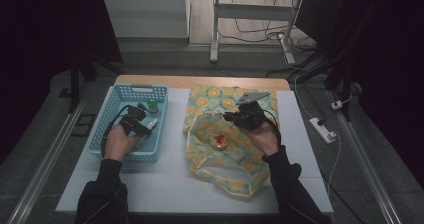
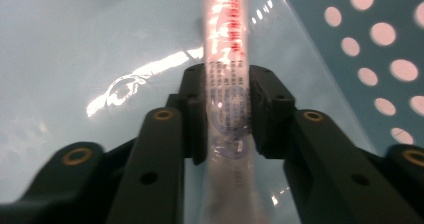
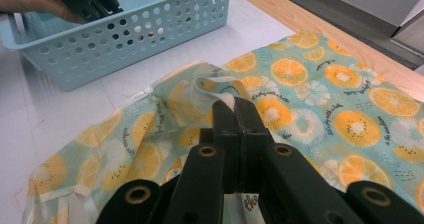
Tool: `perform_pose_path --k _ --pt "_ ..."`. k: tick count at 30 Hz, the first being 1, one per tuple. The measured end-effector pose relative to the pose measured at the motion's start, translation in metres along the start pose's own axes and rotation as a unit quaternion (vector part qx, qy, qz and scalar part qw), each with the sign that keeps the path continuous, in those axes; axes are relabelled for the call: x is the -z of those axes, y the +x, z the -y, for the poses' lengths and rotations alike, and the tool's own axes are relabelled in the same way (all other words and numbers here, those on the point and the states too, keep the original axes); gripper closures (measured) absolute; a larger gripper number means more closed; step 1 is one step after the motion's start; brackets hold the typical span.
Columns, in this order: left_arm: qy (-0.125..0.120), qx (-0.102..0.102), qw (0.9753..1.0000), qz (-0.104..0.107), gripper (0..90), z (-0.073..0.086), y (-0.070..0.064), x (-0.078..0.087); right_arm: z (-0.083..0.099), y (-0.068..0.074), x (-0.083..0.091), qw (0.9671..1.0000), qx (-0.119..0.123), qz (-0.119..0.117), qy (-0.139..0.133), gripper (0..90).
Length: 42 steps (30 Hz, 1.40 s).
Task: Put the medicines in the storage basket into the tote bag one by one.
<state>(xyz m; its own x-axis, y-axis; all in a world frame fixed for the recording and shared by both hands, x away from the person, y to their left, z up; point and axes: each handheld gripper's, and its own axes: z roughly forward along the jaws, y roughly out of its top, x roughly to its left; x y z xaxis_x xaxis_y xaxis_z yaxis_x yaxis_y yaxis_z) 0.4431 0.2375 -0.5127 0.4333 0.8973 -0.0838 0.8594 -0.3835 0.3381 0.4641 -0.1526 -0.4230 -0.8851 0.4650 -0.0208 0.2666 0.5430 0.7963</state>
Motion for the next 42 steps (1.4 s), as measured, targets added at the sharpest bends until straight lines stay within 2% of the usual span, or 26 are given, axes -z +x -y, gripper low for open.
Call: perform_pose_path --k 4,8,13,20,25,28,36,42 --pt "0.0 0.002 1.0 -0.002 71.1 0.0 0.0 0.0 0.0 -0.001 -0.001 1.0 -0.001 0.001 0.001 90.0" --pt "-0.003 0.0 0.9998 -0.021 71.4 0.0 -0.002 0.002 0.001 -0.002 0.0 1.0 -0.003 0.002 -0.001 90.0" --pt "-0.047 0.011 0.9984 -0.029 71.4 0.001 -0.003 0.011 0.001 -0.004 0.002 1.0 -0.007 0.0 -0.004 90.0" --pt "-0.082 -0.003 0.9965 -0.017 71.4 0.002 -0.005 0.02 0.001 -0.004 0.004 0.9999 -0.012 -0.003 -0.009 90.0" --pt "-0.12 0.0 0.9928 0.001 71.4 0.004 -0.004 0.032 0.001 -0.004 0.005 0.9999 -0.011 -0.005 -0.011 90.0" --pt "-0.138 0.004 0.9904 0.004 71.5 0.005 -0.004 0.04 0.001 -0.004 0.005 0.9999 -0.011 -0.006 -0.012 90.0" --pt "-0.165 0.024 0.9857 0.026 71.4 0.009 -0.003 0.058 0.002 -0.005 0.006 0.9998 -0.014 -0.005 -0.012 90.0" --pt "-0.18 0.015 0.9823 0.048 71.5 0.01 -0.008 0.068 0.003 -0.007 0.006 0.9997 -0.017 -0.005 -0.015 90.0"
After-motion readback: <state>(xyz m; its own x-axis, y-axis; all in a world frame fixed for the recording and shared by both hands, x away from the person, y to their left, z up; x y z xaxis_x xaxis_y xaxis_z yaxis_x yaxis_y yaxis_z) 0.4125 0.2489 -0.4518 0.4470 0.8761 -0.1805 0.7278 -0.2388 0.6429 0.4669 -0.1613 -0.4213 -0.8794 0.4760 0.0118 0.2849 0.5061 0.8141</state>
